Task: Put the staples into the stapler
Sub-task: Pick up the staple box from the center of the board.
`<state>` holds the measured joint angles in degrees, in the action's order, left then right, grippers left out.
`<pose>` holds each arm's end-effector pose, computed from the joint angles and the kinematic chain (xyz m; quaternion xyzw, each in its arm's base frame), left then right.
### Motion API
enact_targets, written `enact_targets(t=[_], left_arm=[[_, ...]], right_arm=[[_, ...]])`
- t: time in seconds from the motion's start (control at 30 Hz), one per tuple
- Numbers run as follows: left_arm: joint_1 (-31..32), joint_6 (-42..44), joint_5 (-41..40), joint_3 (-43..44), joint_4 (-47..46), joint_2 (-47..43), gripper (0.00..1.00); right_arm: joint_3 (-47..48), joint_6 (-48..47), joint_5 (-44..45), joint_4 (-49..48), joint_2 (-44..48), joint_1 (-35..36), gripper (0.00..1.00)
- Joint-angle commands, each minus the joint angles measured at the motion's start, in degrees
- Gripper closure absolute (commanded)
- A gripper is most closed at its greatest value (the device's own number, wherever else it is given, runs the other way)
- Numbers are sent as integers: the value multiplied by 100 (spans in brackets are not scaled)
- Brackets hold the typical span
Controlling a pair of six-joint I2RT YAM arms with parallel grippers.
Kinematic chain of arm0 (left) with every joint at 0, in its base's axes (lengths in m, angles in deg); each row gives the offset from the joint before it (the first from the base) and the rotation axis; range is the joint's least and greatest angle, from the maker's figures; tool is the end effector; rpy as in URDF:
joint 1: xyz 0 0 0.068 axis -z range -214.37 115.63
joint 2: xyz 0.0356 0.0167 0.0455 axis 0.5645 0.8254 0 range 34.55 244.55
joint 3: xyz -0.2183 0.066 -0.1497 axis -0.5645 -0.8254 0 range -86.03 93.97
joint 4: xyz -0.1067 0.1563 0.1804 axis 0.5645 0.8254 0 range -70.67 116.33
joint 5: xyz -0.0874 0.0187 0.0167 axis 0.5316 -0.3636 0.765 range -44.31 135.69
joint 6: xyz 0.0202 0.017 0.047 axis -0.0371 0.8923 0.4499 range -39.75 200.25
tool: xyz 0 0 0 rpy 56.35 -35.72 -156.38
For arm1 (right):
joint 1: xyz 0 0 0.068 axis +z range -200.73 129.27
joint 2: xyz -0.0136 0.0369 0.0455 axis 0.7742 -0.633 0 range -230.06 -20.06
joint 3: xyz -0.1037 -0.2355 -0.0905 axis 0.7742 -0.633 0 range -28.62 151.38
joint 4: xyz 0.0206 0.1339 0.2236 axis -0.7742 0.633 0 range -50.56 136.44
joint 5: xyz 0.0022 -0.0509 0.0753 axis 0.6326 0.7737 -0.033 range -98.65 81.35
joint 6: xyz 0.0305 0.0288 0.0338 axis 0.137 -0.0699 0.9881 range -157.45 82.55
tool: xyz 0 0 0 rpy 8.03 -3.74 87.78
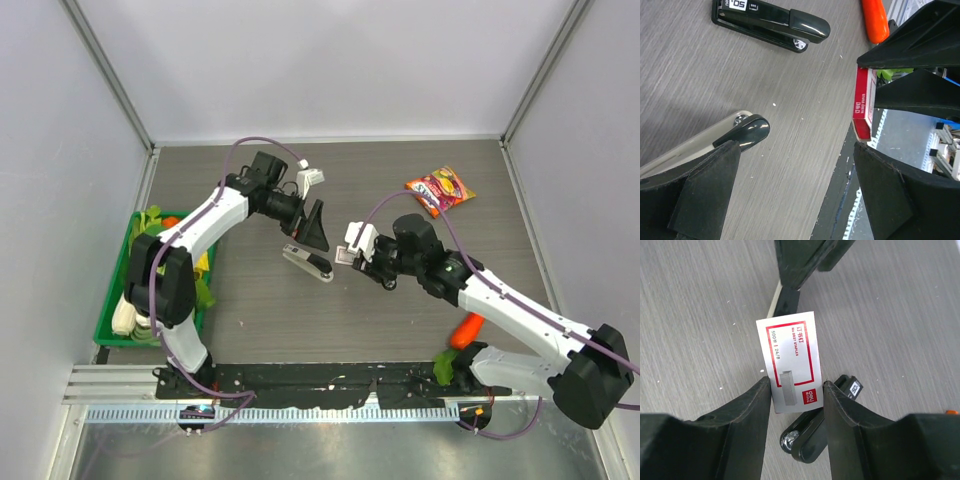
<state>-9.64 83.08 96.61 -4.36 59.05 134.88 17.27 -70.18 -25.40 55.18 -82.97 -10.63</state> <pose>0.3238 -0.1795 0.2696 0.3207 0.8158 -0.4528 0.1629 0.1789 0.1640 0.2757 -0.5717 0.6575 0.1581 0.4646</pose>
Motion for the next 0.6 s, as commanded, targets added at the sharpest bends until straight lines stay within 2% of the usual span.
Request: enact_targets(t=[0.0,0.57], left_arm=[[-12,-160,419,236,-35,4,0],[251,-160,402,86,-149,39,1]], right_arm=[[-141,328,225,-932,236,-19,59],[-124,540,76,-1135,69,-11,59]])
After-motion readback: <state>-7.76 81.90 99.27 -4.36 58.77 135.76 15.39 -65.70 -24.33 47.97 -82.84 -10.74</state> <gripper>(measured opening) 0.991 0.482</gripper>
